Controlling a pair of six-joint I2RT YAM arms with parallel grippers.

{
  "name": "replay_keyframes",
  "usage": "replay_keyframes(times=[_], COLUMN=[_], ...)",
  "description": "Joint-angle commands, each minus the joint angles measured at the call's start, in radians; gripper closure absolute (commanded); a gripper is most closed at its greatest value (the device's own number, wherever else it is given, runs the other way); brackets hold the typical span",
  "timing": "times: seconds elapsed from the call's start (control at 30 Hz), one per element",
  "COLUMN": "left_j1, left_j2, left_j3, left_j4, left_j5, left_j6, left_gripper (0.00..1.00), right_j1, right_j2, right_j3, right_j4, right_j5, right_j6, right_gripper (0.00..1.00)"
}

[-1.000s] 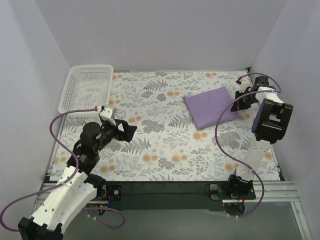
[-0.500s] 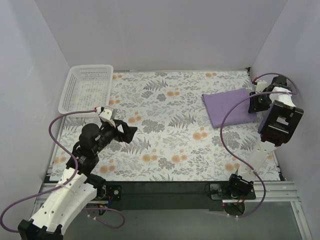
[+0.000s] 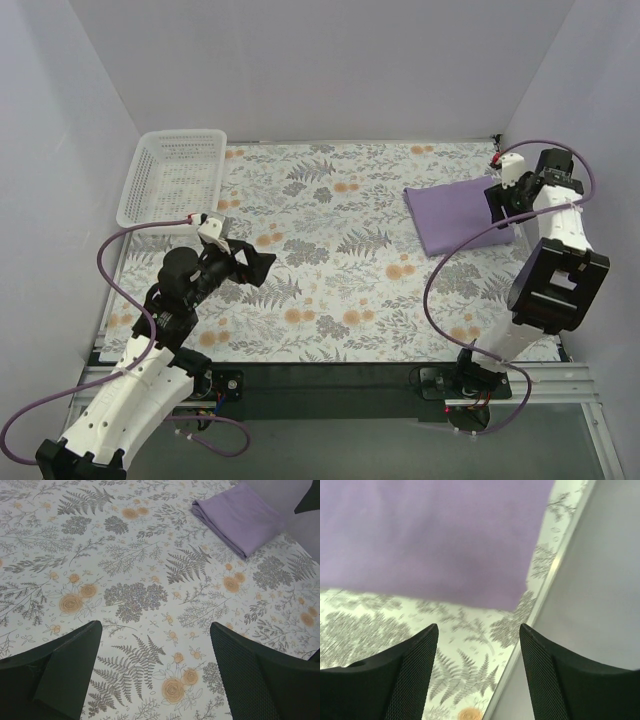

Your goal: Fold and stack the t-shirts

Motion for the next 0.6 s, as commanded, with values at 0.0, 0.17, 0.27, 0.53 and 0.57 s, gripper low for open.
replay_keyframes(times=[0.0,0.17,0.27,0.53,0.57], left_j1=[0.008,0.008,0.043,0.295,0.295], left_j2=[-0.001,0.061,0.138,0.215,0.185], left_j3=[0.011,0.041,0.061,0.077,0.072], left_j4=[0.007,-0.030,-0.061,-0.071,-0.071], left_j5=[-0.011,-0.061,-0.121,-0.112,-0.118], left_j6=[-0.051,-0.088,-0.115,-0.162,-0.155], left_gripper=[0.10,0.05,0.04,0.02,0.02], right_j1=[0.018,0.058,0.058,0.052,0.052], right_j2=[-0.154,-0.394,-0.550,-0.828,-0.851], right_j3=[-0.116,-0.346,-0.412,-0.524,-0.540], right_j4=[0.001,-0.025,-0.015,0.171,0.246], right_j5=[-0.079,-0.322,-0.399,-0.377,-0.333], right_j6=[-0.083,-0.175,-0.145,0.151,0.194], right_gripper=[0.27,0.24,0.22,0.08,0.05])
